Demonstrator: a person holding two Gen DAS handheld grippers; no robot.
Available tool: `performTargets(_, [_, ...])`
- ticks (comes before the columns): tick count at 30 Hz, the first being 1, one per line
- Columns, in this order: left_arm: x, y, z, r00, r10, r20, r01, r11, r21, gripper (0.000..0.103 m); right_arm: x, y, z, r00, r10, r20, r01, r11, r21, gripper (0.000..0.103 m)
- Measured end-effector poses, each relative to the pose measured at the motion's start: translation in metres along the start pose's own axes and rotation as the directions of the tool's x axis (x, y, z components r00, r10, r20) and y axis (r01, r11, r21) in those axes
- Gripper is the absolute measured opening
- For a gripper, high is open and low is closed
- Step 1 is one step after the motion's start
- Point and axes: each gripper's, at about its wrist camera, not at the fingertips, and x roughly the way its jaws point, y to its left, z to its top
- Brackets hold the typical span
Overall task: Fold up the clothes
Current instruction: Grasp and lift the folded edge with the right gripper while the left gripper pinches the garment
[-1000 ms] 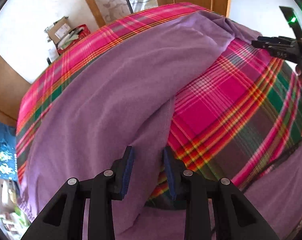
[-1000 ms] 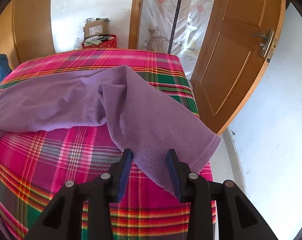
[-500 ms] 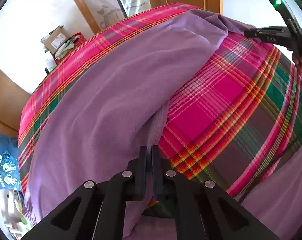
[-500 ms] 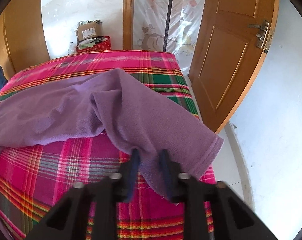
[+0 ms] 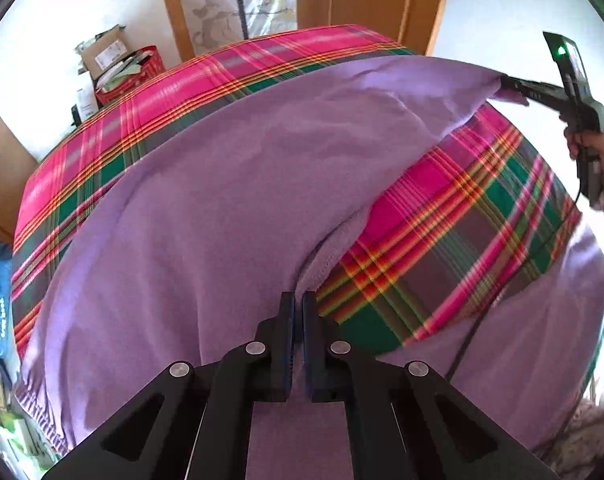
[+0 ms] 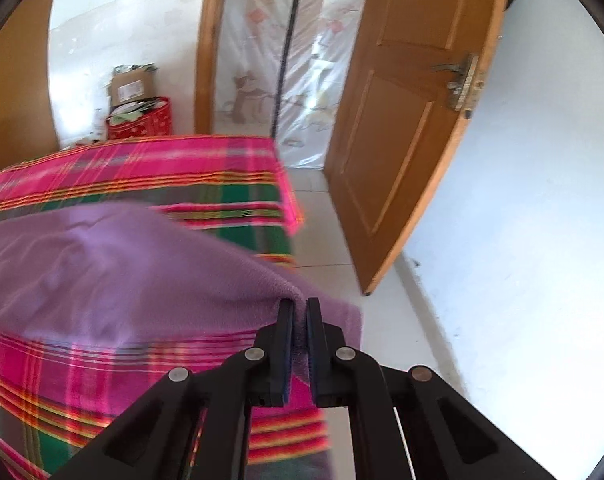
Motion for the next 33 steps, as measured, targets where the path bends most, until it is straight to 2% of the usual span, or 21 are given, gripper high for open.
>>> performTargets(5, [-0.005, -0.003, -0.003, 0.999, -0.041, 0.003, 0.041, 0.999, 0.027, 0.004, -0.006, -0.019, 0.009, 1.0, -0.014, -0.015, 0.014, 1.0, 0.023, 0.006])
performTargets(9, [-0.002, -0.018, -0.004, 0.998, -0.069, 0.002, 0.069, 0.993, 0.093, 0.004, 0.005, -0.011, 0.014, 0.996, -0.09, -0.025, 0.089, 0.995, -0.054, 0.007])
performTargets(14, [0.007, -0.024, -0.007, 0.997, -0.072, -0.031, 0.075, 0.991, 0.109, 0.004, 0.037, -0.017, 0.008, 0.985, -0.08, -0.153, 0.08, 0.997, -0.004, 0.007])
performTargets(17, [0.008, -0.02, -0.007, 0.996, -0.088, -0.035, 0.09, 0.992, 0.083, 0.004, 0.038, -0.016, 0.002, 0.98, -0.126, -0.157, 0.123, 0.992, -0.028, 0.012])
performTargets(18, [0.011, -0.019, -0.007, 0.995, -0.091, -0.038, 0.094, 0.992, 0.085, 0.004, 0.038, -0.016, 0.0, 0.975, -0.157, -0.158, 0.153, 0.987, -0.04, 0.017])
performTargets(21, [0.015, -0.025, -0.008, 0.995, -0.086, -0.045, 0.09, 0.99, 0.111, 0.004, 0.039, -0.025, 0.001, 0.957, -0.233, -0.174, 0.235, 0.972, -0.009, 0.019])
performTargets(23, [0.014, -0.026, -0.011, 0.996, -0.084, -0.041, 0.089, 0.989, 0.122, 0.004, 0.042, -0.038, 0.003, 0.922, -0.328, -0.205, 0.34, 0.94, 0.027, 0.019])
performTargets(24, [0.012, -0.023, -0.01, 0.995, -0.096, -0.036, 0.1, 0.989, 0.107, 0.004, 0.042, -0.046, 0.003, 0.918, -0.332, -0.216, 0.352, 0.934, 0.056, 0.019])
performTargets(26, [0.008, -0.018, -0.009, 0.992, -0.121, -0.024, 0.122, 0.99, 0.074, 0.004, 0.04, -0.055, 0.003, 0.934, -0.274, -0.228, 0.308, 0.942, 0.132, 0.019])
performTargets(28, [0.006, -0.017, -0.008, 0.992, -0.127, -0.01, 0.127, 0.989, 0.07, 0.004, 0.027, -0.051, 0.003, 0.968, -0.187, -0.167, 0.218, 0.956, 0.195, 0.019])
performTargets(30, [0.006, -0.02, -0.01, 0.993, -0.118, -0.016, 0.118, 0.989, 0.087, 0.004, 0.015, -0.033, 0.007, 0.989, -0.119, -0.087, 0.133, 0.975, 0.179, 0.021])
performTargets(33, [0.007, -0.021, -0.012, 0.994, -0.11, -0.026, 0.112, 0.989, 0.097, 0.004, 0.013, -0.008, 0.019, 0.999, -0.025, -0.027, 0.027, 0.995, 0.099, 0.022])
